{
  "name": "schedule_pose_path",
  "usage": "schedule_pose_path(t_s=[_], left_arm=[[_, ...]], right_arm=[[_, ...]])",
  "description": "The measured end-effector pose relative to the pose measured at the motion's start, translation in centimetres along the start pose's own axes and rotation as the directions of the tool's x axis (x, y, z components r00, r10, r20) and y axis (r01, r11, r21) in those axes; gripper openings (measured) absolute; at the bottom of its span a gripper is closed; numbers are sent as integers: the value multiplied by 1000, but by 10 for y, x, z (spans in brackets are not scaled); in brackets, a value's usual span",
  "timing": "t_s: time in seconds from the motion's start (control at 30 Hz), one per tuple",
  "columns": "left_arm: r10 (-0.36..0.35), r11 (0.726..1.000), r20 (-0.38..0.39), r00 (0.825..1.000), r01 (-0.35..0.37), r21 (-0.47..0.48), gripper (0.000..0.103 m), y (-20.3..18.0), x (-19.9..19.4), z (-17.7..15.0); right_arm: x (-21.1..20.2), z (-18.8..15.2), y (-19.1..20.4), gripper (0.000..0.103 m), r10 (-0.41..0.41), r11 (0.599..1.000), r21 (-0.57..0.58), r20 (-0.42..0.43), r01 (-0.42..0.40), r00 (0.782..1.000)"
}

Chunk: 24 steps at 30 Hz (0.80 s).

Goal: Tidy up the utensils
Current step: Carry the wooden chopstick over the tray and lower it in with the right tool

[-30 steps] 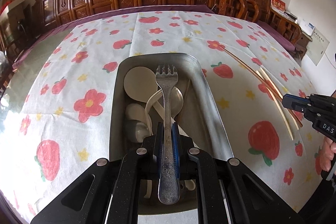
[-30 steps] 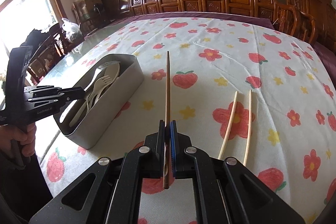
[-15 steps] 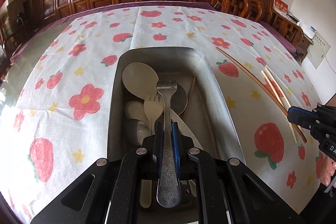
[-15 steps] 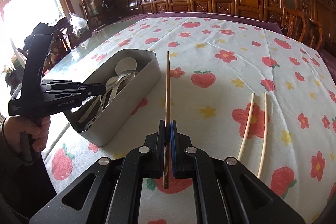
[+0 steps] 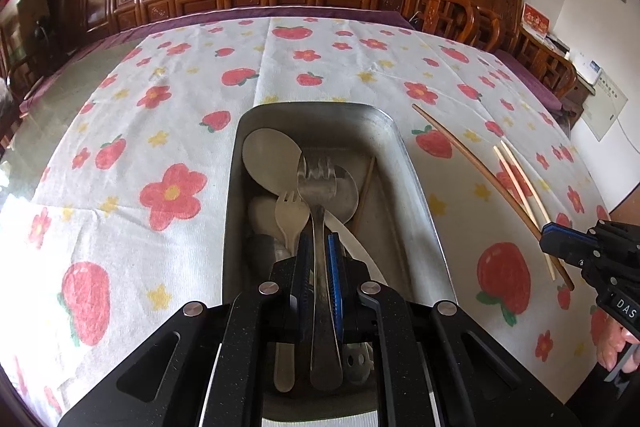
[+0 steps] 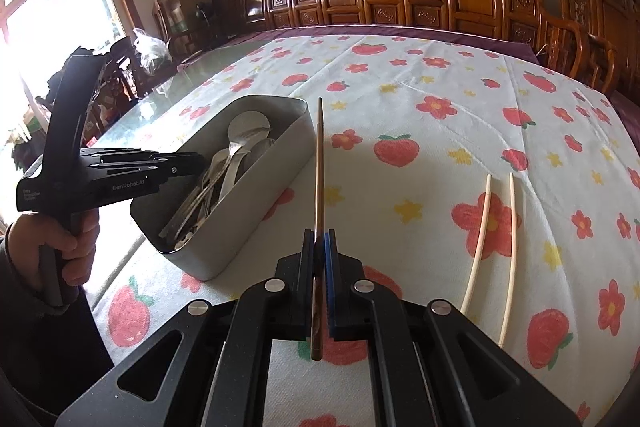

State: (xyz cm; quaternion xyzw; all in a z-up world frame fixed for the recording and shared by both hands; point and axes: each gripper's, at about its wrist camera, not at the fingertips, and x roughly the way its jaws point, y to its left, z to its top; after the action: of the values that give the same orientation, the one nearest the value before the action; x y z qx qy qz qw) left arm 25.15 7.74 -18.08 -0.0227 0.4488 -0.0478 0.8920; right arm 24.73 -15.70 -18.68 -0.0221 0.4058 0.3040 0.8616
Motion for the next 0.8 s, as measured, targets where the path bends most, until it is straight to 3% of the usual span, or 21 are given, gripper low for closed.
schedule_pose_path(t_s=[0.47, 0.8], left_arm=[[41, 999, 88, 995, -41, -2, 8, 26, -38, 12], [62, 998, 108, 992, -60, -21, 8, 44, -46, 16]], right_arm=[[-5, 13, 51, 6, -11, 1000, -10, 33, 12, 999], [28, 28, 84, 6, 22, 999, 45, -1, -22, 1000]])
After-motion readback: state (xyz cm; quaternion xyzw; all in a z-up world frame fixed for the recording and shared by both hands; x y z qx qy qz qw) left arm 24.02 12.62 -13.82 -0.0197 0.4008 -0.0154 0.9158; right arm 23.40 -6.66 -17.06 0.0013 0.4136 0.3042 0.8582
